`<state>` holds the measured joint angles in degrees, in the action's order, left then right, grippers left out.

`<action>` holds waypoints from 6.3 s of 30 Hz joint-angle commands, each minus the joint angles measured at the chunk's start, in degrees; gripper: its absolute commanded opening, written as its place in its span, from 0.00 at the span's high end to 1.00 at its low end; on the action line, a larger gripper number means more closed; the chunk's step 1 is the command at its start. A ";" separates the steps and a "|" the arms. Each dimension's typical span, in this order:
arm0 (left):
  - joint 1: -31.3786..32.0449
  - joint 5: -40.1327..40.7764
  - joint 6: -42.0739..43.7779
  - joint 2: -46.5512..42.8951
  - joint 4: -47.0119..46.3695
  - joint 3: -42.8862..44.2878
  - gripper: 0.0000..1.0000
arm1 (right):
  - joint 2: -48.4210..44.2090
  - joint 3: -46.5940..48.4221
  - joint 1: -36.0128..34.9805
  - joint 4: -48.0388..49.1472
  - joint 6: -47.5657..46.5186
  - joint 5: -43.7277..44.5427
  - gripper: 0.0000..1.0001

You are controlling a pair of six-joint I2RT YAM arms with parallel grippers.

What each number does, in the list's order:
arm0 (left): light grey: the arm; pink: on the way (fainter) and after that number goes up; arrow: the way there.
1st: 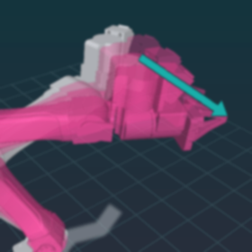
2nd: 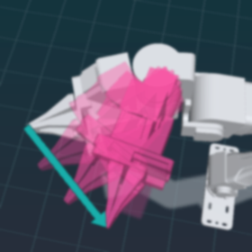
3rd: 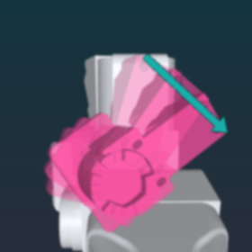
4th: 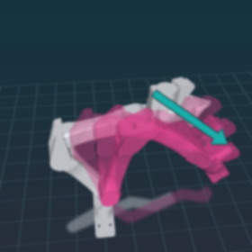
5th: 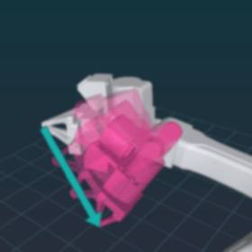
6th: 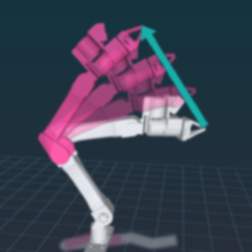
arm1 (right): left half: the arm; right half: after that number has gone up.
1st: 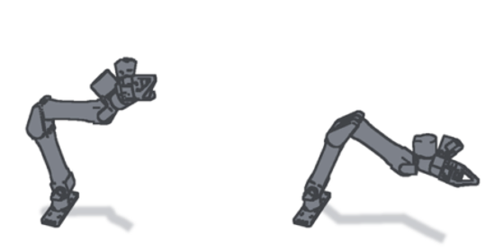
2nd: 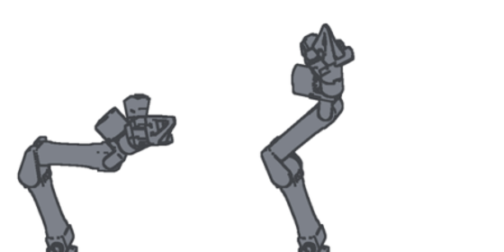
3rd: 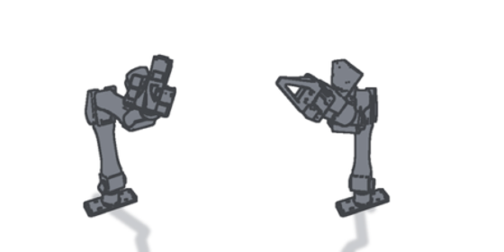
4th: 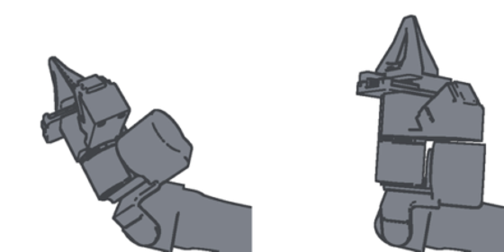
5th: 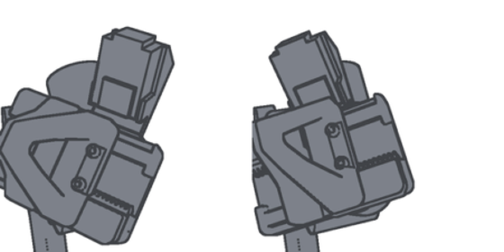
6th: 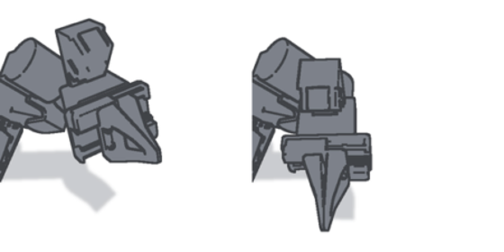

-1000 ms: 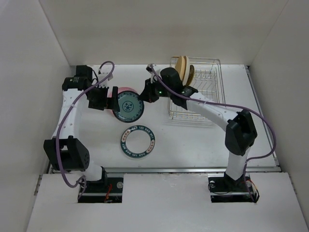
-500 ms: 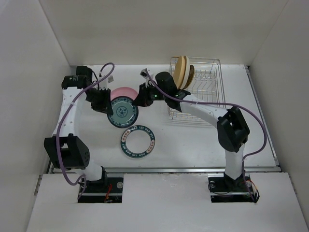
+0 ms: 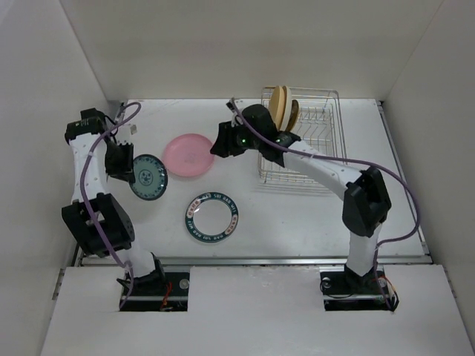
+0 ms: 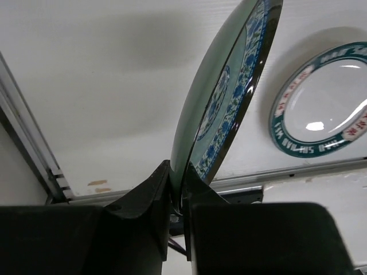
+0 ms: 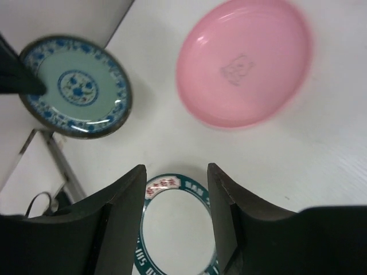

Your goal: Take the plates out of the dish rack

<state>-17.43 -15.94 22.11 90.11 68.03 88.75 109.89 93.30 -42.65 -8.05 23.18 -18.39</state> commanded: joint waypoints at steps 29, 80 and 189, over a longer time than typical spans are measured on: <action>-6.30 6.71 3.75 27.68 4.66 4.06 0.41 | 12.27 25.17 27.27 -14.79 3.97 41.58 0.49; 3.01 -25.80 4.61 -12.23 12.05 11.45 0.03 | -22.45 -1.63 6.89 -2.06 -12.63 7.82 1.00; -9.38 -3.39 2.33 8.68 -1.94 -4.55 0.35 | 5.97 24.57 21.47 -18.49 -0.06 54.50 0.55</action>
<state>-26.65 -18.31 24.10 99.22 64.14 84.03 122.87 118.43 -21.04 -28.10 22.57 30.96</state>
